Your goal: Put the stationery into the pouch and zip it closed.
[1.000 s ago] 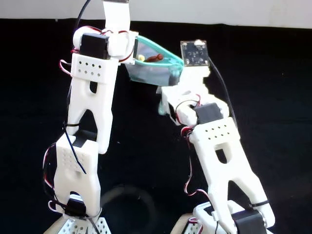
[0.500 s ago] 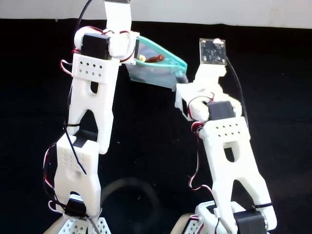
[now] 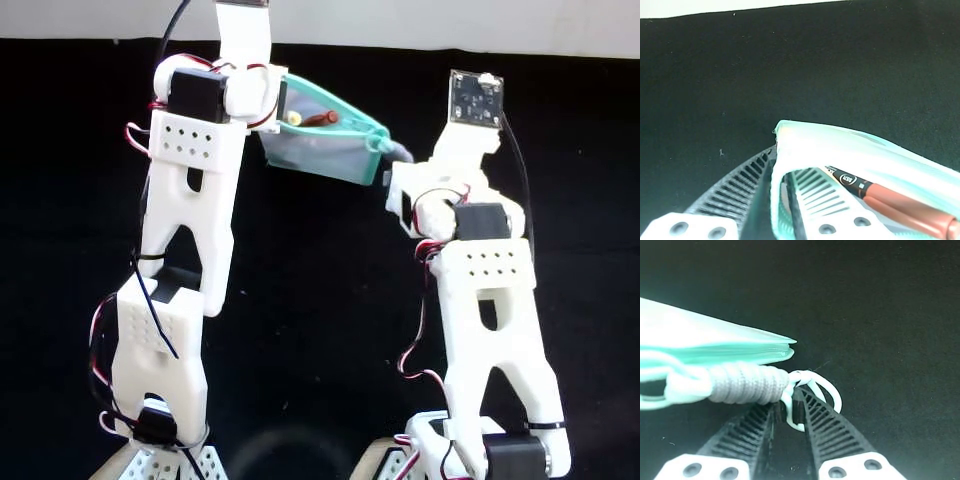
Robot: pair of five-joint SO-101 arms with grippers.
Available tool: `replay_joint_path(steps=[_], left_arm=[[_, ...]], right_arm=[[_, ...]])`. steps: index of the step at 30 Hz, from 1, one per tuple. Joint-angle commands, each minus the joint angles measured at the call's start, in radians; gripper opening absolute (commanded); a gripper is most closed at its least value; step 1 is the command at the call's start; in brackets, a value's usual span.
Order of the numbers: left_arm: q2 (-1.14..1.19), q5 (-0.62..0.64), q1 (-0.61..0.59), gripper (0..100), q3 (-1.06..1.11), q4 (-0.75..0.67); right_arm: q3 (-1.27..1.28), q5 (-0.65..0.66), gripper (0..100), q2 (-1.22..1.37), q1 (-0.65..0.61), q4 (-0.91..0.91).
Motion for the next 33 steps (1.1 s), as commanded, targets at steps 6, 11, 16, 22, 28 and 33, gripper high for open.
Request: replay_joint_path(steps=[6, 11, 16, 22, 28, 33], left_arm=[[-0.001, 0.008, 0.004, 1, 0.002, -0.005], [-0.001, 0.008, 0.004, 1, 0.002, -0.005], [-0.001, 0.008, 0.004, 1, 0.002, -0.005], [-0.001, 0.008, 0.004, 1, 0.002, -0.006], [-0.001, 0.008, 0.004, 1, 0.002, -0.006], [-0.001, 0.008, 0.004, 1, 0.002, -0.006]], right_arm=[[-0.031, 0.006, 0.6, -0.024, 0.074, 0.005], [-0.03, 0.008, 0.6, -0.024, 0.077, 0.005], [-0.03, 0.008, 0.6, -0.024, 0.114, 0.005], [-0.028, 0.006, 0.6, -0.024, 0.131, 0.005], [-0.028, 0.003, 0.6, -0.024, 0.159, 0.005], [-0.028, 0.003, 0.6, -0.024, 0.163, 0.005]])
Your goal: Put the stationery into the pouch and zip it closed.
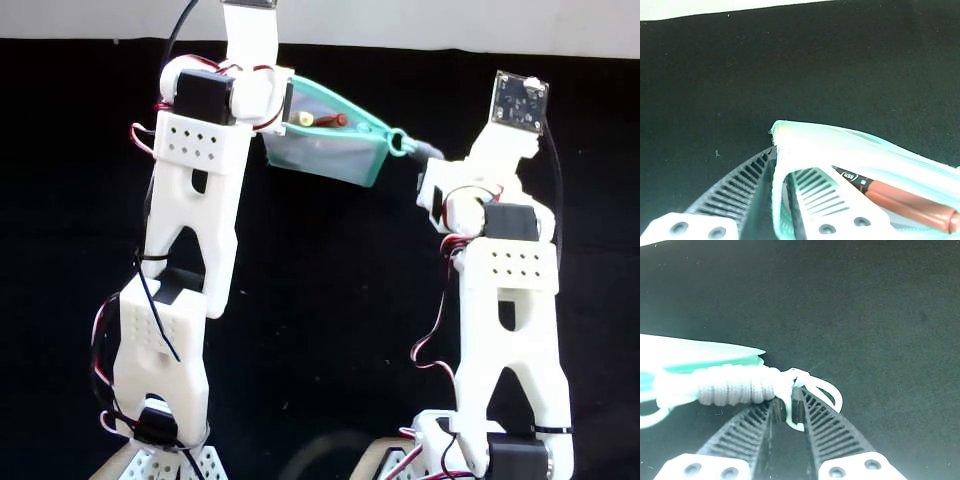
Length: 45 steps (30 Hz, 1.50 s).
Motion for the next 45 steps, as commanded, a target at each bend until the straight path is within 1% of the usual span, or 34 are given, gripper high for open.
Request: replay_joint_path(steps=[1, 6, 7, 10, 12, 13, 14, 19, 22, 27, 30, 32, 34, 37, 41, 43, 45], left_arm=[[0.001, 0.008, -0.002, 1, 0.002, -0.006], [-0.002, 0.006, 0.012, 1, -0.004, -0.011], [-0.008, 0.005, 0.019, 1, -0.004, -0.011], [-0.013, 0.003, 0.048, 1, -0.022, -0.009], [-0.012, 0.003, 0.064, 1, -0.082, -0.002], [-0.012, 0.005, 0.07, 1, -0.11, -0.002], [-0.013, 0.005, 0.076, 1, -0.137, -0.002], [-0.015, 0.008, 0.102, 1, -0.278, 0.057], [-0.053, 0.006, 0.102, 1, -0.302, 0.08], [-0.191, -0.025, 0.059, 1, -0.179, 0.08], [-0.174, -0.031, 0.047, 1, 0.062, 0.066], [-0.154, -0.031, 0.048, 1, 0.179, 0.018], [-0.142, -0.031, 0.059, 1, 0.202, -0.023], [-0.127, -0.031, 0.105, 1, 0.225, -0.043], [-0.12, -0.031, 0.111, 1, 0.18, -0.057], [-0.122, -0.031, 0.108, 1, 0.107, -0.048], [-0.122, -0.031, 0.101, 1, 0.004, -0.009]], right_arm=[[-0.028, 0.002, 0.6, -0.022, 0.033, 0.005], [-0.038, 0.006, 1.4, -0.022, 0.025, 0.008], [-0.039, 0.003, 3.1, -0.022, 0.025, 0.022], [-0.093, -0.002, 14.3, -0.042, 0.024, 0.076], [-0.128, -0.026, 22.4, -0.065, 0.019, 0.111], [-0.143, -0.038, 25.2, -0.071, 0.019, 0.124], [-0.156, -0.041, 25.9, -0.076, 0.019, 0.13], [-0.18, -0.043, 23.5, -0.081, 0.021, 0.133], [-0.18, -0.043, 22.4, -0.077, 0.024, 0.133], [-0.179, -0.057, 22.4, -0.077, 0.031, 0.133], [-0.18, -0.092, 22.4, -0.079, 0.056, 0.133], [-0.18, -0.092, 22.4, -0.084, 0.065, 0.133], [-0.18, -0.092, 22.4, -0.085, 0.065, 0.133], [-0.18, -0.092, 22.4, -0.085, 0.065, 0.133], [-0.18, -0.092, 22.4, -0.087, 0.065, 0.133], [-0.18, -0.092, 22.4, -0.087, 0.065, 0.133], [-0.18, -0.092, 22.4, -0.087, 0.065, 0.133]])
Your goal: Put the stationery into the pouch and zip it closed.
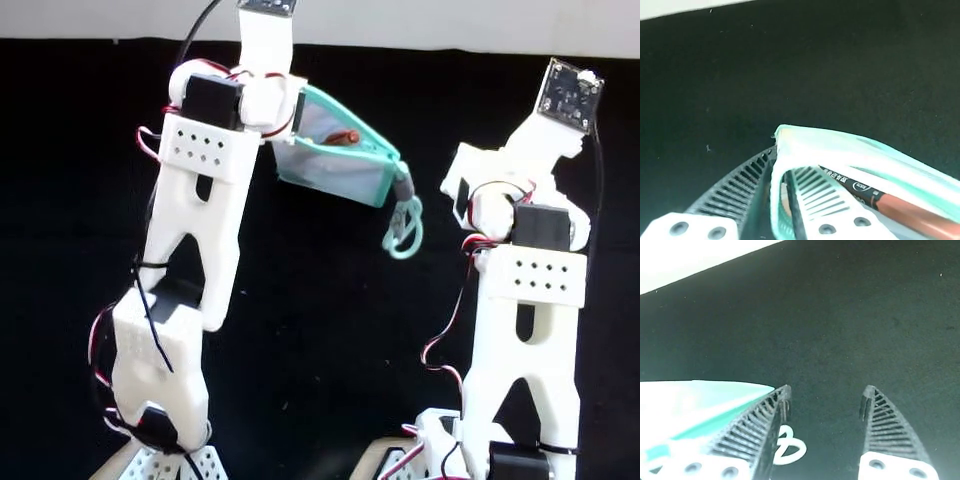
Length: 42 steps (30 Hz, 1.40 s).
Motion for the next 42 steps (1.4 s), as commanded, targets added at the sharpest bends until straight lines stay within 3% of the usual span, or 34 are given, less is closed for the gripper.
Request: replay_joint_path(steps=[1, 8, 16, 26, 33, 42], left_arm=[[-0.005, -0.008, 0.016, 1, -0.177, 0.048], [0.001, -0.009, 0.015, 1, -0.383, 0.083], [0.096, -0.077, 0.07, 1, -0.047, 0.063], [0.13, -0.074, 0.073, 1, -0.11, 0.052], [0.162, -0.075, 0.028, 1, -0.107, -0.209], [0.438, -0.058, -0.061, 1, -0.111, -0.307]], right_arm=[[-0.041, -0.006, 22.4, -0.033, 0.008, 0.005], [-0.041, -0.006, 22.4, -0.033, 0.008, 0.005], [-0.041, -0.006, 22.4, -0.028, 0.008, 0.005], [-0.041, -0.012, 22.4, -0.033, 0.004, 0.005], [-0.041, -0.012, 22.4, -0.033, 0.004, 0.005], [-0.036, -0.011, 22.4, -0.033, 0.008, 0.007]])
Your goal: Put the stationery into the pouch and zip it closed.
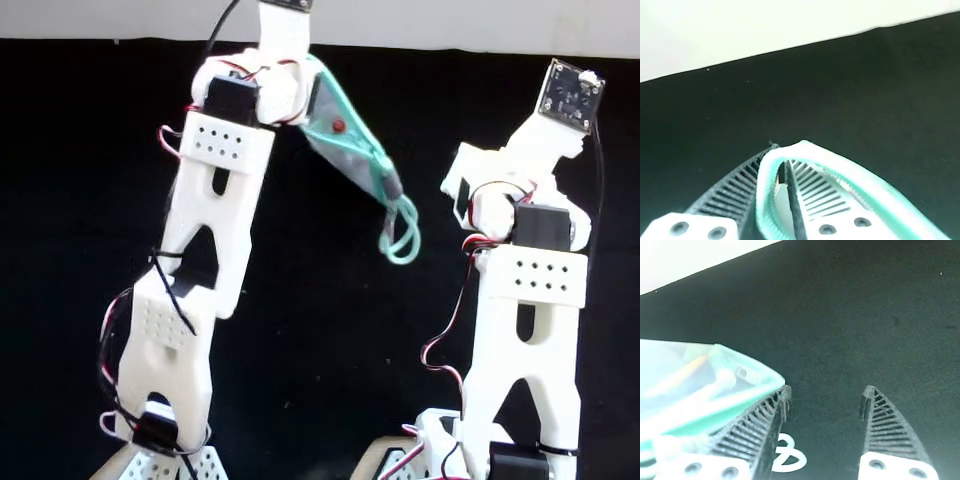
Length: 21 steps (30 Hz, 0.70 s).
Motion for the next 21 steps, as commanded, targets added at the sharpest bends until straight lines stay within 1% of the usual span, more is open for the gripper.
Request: replay_joint_path(steps=[1, 3, 5, 8, 12, 15, 21], left_arm=[[0.124, 0.026, -0.047, 1, -0.002, -0.041], [0.165, 0.052, -0.071, 1, -0.002, -0.041], [0.186, 0.052, -0.085, 1, -0.002, -0.037], [0.165, 0.055, -0.087, 1, -0.013, -0.021], [0.07, 0.081, -0.042, 1, -0.11, 0.12], [0.002, 0.084, -0.018, 1, -0.191, 0.178], [-0.13, 0.08, 0.012, 1, -0.223, 0.334]], right_arm=[[-0.036, -0.008, 22.4, -0.033, 0.01, 0.007], [-0.036, -0.008, 22.4, -0.033, 0.01, 0.007], [-0.036, -0.008, 22.4, -0.033, 0.01, 0.007], [-0.036, -0.006, 22.4, -0.033, 0.01, 0.007], [-0.035, -0.006, 22.4, -0.031, 0.01, 0.007], [-0.035, -0.006, 22.4, -0.033, 0.01, 0.007], [-0.035, -0.006, 22.4, -0.033, 0.005, 0.007]])
